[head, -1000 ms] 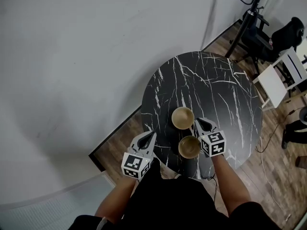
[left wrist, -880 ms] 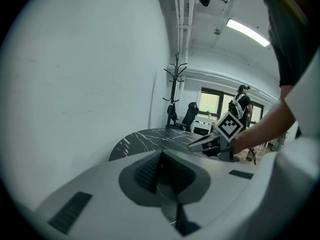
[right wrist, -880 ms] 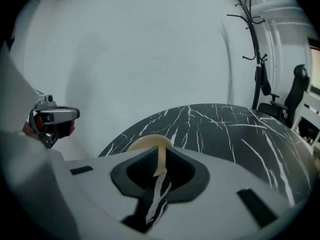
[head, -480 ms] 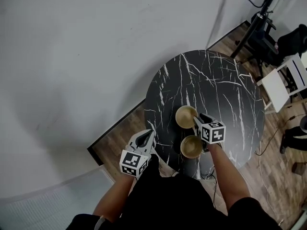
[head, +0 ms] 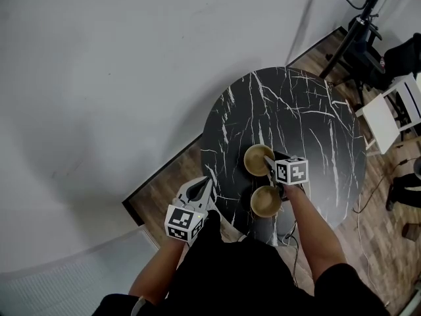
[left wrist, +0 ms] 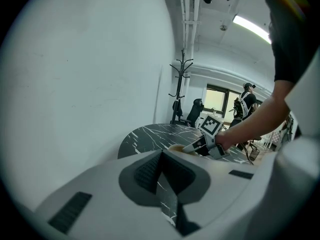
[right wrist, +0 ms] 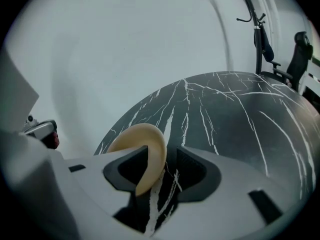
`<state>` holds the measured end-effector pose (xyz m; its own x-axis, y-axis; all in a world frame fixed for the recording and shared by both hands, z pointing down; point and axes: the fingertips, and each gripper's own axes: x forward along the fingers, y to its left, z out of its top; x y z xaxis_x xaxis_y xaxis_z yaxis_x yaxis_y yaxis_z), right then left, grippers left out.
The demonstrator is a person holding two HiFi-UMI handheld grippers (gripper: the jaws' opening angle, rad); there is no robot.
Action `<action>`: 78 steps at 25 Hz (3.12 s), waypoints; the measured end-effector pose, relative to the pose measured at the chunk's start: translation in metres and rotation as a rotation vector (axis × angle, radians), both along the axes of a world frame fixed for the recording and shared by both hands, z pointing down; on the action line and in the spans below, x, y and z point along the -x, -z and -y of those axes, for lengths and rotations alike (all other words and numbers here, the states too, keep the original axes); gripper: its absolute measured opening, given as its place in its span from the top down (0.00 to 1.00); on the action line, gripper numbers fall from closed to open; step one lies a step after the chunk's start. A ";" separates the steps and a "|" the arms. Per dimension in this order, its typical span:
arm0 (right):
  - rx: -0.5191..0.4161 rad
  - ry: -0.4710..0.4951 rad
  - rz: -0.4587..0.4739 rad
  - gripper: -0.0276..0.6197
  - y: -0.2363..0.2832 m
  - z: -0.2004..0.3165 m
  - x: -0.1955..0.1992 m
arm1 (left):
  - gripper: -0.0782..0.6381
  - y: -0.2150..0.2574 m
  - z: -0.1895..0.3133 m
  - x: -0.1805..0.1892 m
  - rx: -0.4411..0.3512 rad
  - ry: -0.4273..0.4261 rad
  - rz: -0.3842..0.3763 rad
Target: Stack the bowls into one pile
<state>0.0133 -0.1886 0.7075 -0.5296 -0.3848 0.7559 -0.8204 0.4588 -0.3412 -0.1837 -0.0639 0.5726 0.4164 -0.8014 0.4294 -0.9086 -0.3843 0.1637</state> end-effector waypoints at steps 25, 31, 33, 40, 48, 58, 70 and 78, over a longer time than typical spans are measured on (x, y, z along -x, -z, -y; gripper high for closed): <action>-0.085 -0.073 0.084 0.91 0.043 0.005 -0.013 | 0.87 0.012 0.000 -0.015 -0.039 -0.015 -0.009; -0.131 -0.069 0.129 0.91 0.076 -0.011 -0.021 | 0.87 0.016 0.001 -0.022 -0.050 -0.033 -0.011; -0.148 -0.070 0.144 0.91 0.088 -0.016 -0.024 | 0.87 0.016 0.001 -0.027 -0.049 -0.044 -0.013; -0.189 -0.022 0.149 0.91 0.112 -0.037 -0.034 | 0.87 0.020 0.007 -0.043 -0.064 -0.084 -0.020; -0.149 0.061 0.124 0.91 0.103 -0.078 -0.029 | 0.87 0.019 0.001 -0.050 -0.054 -0.115 -0.019; -0.083 0.091 0.063 0.91 0.074 -0.121 -0.040 | 0.87 0.021 -0.001 -0.053 -0.061 -0.130 -0.019; -0.044 0.117 0.002 0.90 0.043 -0.141 -0.040 | 0.87 0.020 -0.006 -0.054 -0.055 -0.129 -0.024; -0.074 0.141 -0.045 0.84 0.040 -0.138 -0.041 | 0.87 0.019 -0.006 -0.057 -0.057 -0.125 -0.025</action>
